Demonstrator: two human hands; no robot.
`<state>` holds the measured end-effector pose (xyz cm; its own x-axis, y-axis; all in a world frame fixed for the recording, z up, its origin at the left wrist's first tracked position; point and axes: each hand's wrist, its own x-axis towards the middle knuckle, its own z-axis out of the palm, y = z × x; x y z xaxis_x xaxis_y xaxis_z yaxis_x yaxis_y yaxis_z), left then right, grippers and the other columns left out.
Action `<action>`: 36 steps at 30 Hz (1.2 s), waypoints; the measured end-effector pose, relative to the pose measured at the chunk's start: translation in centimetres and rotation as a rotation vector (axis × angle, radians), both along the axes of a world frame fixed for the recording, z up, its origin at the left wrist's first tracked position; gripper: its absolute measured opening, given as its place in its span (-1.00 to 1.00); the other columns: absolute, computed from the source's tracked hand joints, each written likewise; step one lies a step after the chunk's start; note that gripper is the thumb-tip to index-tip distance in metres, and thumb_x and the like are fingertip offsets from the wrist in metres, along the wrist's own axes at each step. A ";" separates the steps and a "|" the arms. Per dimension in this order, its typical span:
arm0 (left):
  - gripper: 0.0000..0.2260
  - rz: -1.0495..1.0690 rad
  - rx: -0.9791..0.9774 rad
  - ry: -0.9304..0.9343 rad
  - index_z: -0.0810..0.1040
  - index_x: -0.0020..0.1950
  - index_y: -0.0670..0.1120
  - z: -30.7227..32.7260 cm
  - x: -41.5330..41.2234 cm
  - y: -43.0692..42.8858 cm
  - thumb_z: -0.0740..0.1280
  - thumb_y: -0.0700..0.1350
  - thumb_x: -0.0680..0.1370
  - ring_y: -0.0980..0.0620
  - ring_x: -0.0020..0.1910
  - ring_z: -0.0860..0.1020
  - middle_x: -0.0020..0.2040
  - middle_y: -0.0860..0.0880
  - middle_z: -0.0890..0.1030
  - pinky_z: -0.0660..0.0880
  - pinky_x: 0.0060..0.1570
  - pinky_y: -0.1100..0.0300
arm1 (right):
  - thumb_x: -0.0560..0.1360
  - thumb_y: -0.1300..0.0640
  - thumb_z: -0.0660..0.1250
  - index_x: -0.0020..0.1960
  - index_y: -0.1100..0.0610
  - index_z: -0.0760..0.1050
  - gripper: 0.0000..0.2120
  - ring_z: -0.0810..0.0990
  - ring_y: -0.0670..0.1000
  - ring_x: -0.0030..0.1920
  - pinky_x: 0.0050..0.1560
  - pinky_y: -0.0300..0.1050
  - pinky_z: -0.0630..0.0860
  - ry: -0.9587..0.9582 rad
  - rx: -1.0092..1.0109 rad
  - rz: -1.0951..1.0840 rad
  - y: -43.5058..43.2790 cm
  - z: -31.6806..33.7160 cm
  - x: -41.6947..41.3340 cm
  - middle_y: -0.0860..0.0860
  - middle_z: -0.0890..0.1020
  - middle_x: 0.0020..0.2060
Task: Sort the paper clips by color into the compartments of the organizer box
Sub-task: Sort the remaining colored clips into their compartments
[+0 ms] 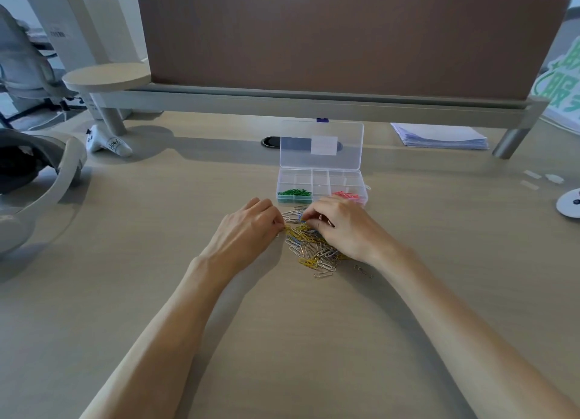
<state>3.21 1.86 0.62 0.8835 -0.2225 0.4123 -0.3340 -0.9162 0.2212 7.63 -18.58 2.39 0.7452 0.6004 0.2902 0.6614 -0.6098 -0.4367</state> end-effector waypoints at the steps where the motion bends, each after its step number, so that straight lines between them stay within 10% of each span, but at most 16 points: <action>1: -0.89 0.002 -0.036 0.007 0.57 -0.03 -0.03 0.1 0.0 0.0 0.29 -0.03 0.59 0.05 0.03 0.46 -0.05 0.09 0.56 0.50 -0.22 0.02 | 0.55 0.14 0.34 0.07 0.06 0.61 -0.87 0.54 -0.04 0.02 0.05 -0.10 0.47 0.001 0.018 -0.003 0.0 0.0 0.0 -0.07 0.64 -0.02; 12: -0.95 -0.077 -0.322 0.041 0.56 -0.05 -0.11 0.5 0.3 -1.2 0.31 -0.19 0.58 0.27 -0.17 0.41 -0.26 0.26 0.45 0.28 -0.18 0.43 | 0.49 0.14 0.42 -0.02 0.08 0.64 -0.92 0.59 -0.12 -0.13 -0.11 -0.31 0.46 0.119 0.261 -0.036 0.6 0.1 -0.4 -0.07 0.68 -0.16; 28: -0.86 -0.050 -0.549 0.005 0.55 0.07 -0.03 0.7 0.1 -2.2 0.38 -0.19 0.53 0.08 -0.22 0.47 -0.26 0.01 0.55 0.39 -0.21 0.27 | 0.44 0.13 0.46 -0.10 0.08 0.64 -0.95 0.61 -0.12 -0.23 -0.12 -0.23 0.55 0.495 0.462 -0.075 0.8 0.1 -0.2 0.01 0.68 -0.24; 36: -0.86 -0.001 -0.428 -0.057 0.58 0.12 0.00 0.3 0.3 -1.4 0.28 -0.08 0.60 0.19 -0.17 0.41 -0.12 0.16 0.53 0.34 -0.18 0.35 | 0.54 0.11 0.36 -0.07 0.09 0.62 -0.92 0.50 -0.22 -0.33 -0.33 -0.41 0.36 0.179 0.281 -0.308 -0.9 1.1 1.6 -0.10 0.60 -0.29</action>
